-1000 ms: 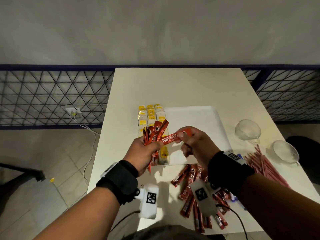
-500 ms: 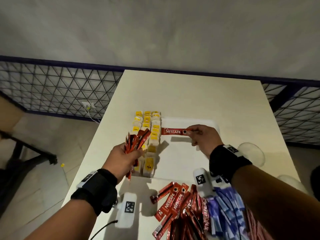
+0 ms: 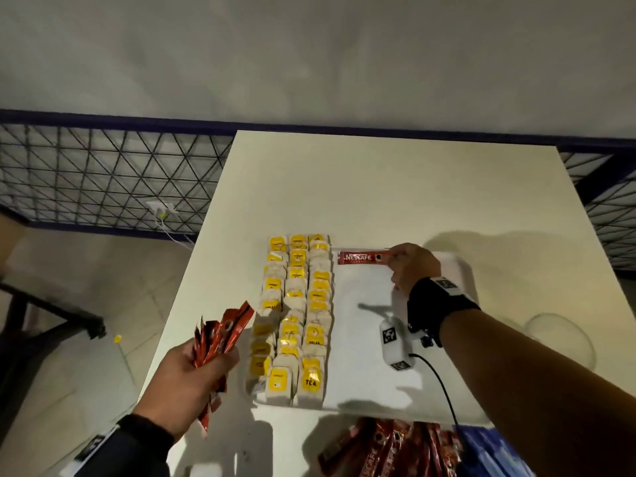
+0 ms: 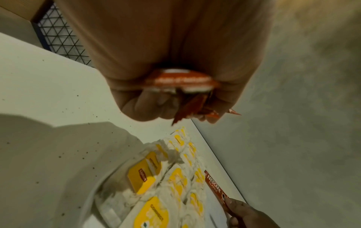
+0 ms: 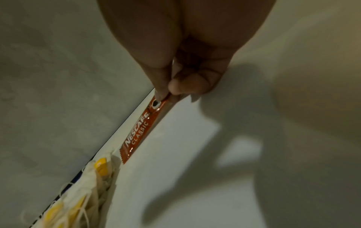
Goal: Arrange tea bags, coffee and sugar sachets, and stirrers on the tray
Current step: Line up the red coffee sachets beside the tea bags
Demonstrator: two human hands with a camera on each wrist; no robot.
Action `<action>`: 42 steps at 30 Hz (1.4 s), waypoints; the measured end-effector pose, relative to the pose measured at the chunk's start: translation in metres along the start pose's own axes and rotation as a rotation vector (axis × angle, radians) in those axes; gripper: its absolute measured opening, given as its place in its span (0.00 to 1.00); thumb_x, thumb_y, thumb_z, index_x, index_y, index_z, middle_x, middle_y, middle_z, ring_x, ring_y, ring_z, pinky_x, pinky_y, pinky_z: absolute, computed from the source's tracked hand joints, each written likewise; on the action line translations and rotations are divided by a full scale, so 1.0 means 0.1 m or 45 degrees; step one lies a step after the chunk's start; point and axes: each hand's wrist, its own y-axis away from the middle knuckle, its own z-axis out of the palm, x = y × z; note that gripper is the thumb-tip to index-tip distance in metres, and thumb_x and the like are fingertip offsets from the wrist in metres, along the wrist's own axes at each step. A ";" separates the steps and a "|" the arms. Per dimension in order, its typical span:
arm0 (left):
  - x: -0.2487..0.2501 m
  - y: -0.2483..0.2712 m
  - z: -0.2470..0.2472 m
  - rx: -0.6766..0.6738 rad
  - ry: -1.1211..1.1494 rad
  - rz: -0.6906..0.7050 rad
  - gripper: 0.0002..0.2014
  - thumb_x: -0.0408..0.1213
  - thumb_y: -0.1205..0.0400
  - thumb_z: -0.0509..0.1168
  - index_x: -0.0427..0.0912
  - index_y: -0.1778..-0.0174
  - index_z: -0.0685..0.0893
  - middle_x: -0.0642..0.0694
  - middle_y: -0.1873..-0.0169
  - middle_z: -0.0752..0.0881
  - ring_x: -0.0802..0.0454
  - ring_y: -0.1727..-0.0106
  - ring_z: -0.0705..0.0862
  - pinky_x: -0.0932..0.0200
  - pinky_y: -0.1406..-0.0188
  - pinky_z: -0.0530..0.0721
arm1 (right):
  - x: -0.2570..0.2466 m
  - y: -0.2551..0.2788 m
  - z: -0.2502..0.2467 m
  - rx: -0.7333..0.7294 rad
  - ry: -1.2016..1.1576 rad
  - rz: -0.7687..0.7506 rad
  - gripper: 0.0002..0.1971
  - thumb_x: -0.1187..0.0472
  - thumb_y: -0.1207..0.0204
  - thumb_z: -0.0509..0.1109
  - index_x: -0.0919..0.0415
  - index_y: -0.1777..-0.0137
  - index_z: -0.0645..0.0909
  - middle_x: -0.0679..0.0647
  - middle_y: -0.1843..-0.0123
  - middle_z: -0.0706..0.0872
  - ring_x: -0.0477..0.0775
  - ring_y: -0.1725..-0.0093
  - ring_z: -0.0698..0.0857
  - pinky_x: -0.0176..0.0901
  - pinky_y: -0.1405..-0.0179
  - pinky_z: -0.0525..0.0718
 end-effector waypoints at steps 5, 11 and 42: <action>-0.04 -0.06 0.03 -0.047 0.063 -0.047 0.10 0.28 0.21 0.70 0.31 0.64 0.75 0.40 0.78 0.73 0.47 0.78 0.71 0.57 0.79 0.72 | -0.04 -0.10 0.04 -0.002 0.194 -0.051 0.07 0.50 0.25 0.73 0.47 0.64 0.82 0.52 0.62 0.90 0.57 0.58 0.89 0.49 0.48 0.87; -0.09 -0.06 0.03 -0.070 0.093 -0.060 0.10 0.27 0.21 0.70 0.31 0.65 0.76 0.40 0.78 0.73 0.47 0.78 0.71 0.56 0.78 0.72 | -0.13 -0.09 0.09 -0.010 0.328 -0.072 0.08 0.50 0.24 0.71 0.49 0.63 0.82 0.51 0.64 0.88 0.58 0.58 0.88 0.44 0.53 0.85; 0.20 0.00 0.47 -0.410 0.404 0.052 0.04 0.24 0.22 0.68 0.34 0.57 0.88 0.39 0.63 0.91 0.44 0.60 0.91 0.57 0.63 0.87 | -0.81 1.35 0.22 -0.870 -0.051 -0.414 0.04 0.56 0.25 0.75 0.51 0.52 0.83 0.44 0.70 0.83 0.44 0.75 0.80 0.38 0.72 0.79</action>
